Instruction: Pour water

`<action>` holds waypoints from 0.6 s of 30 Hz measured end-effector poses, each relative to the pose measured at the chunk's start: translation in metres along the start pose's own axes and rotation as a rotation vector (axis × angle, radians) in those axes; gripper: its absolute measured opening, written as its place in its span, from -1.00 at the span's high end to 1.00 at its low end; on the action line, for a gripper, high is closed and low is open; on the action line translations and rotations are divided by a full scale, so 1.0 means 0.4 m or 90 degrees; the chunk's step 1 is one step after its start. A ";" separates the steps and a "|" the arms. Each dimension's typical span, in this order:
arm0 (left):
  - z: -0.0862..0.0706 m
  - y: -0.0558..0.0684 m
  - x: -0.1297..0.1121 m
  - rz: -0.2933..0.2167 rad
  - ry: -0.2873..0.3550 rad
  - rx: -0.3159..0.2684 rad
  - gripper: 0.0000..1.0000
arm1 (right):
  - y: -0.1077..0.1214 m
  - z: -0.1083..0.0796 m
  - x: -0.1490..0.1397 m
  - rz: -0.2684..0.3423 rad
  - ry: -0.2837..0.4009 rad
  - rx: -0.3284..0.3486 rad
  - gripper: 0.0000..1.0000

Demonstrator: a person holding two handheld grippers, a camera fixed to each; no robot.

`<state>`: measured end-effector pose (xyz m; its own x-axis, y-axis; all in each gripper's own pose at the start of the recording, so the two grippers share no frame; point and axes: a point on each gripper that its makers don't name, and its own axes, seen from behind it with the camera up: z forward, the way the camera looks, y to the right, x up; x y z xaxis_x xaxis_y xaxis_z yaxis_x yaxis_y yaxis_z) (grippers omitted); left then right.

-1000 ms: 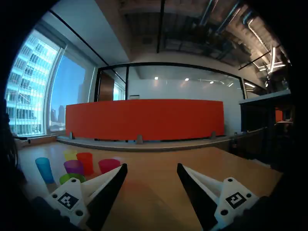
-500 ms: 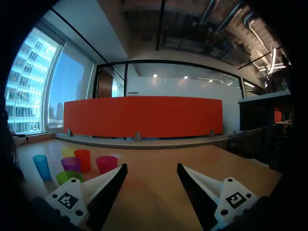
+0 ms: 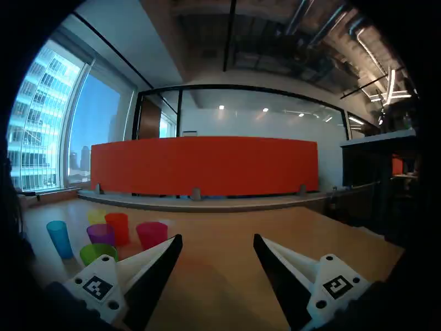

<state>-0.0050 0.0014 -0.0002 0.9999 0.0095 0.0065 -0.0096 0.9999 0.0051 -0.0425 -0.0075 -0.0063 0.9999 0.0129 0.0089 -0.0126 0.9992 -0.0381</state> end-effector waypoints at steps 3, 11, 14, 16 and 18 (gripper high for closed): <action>0.000 0.000 0.000 0.000 0.000 0.000 -0.79 | 0.000 0.000 -0.001 0.000 0.000 0.000 -1.00; 0.001 0.000 -0.002 0.000 0.000 0.000 -0.79 | 0.000 -0.002 -0.003 0.000 -0.001 0.000 -1.00; 0.002 0.001 -0.002 0.000 0.000 0.000 -0.79 | 0.001 -0.001 -0.004 0.000 -0.001 0.000 -1.00; 0.003 0.001 -0.002 0.000 0.000 0.000 -0.79 | 0.002 0.000 -0.003 0.000 -0.001 0.000 -0.99; 0.004 0.002 -0.003 0.000 0.000 0.000 -0.79 | 0.002 0.000 -0.002 0.000 -0.001 0.000 -1.00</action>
<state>-0.0061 0.0021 0.0013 0.9999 0.0092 0.0065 -0.0093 0.9999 0.0049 -0.0435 -0.0068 -0.0064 0.9999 0.0131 0.0108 -0.0126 0.9992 -0.0380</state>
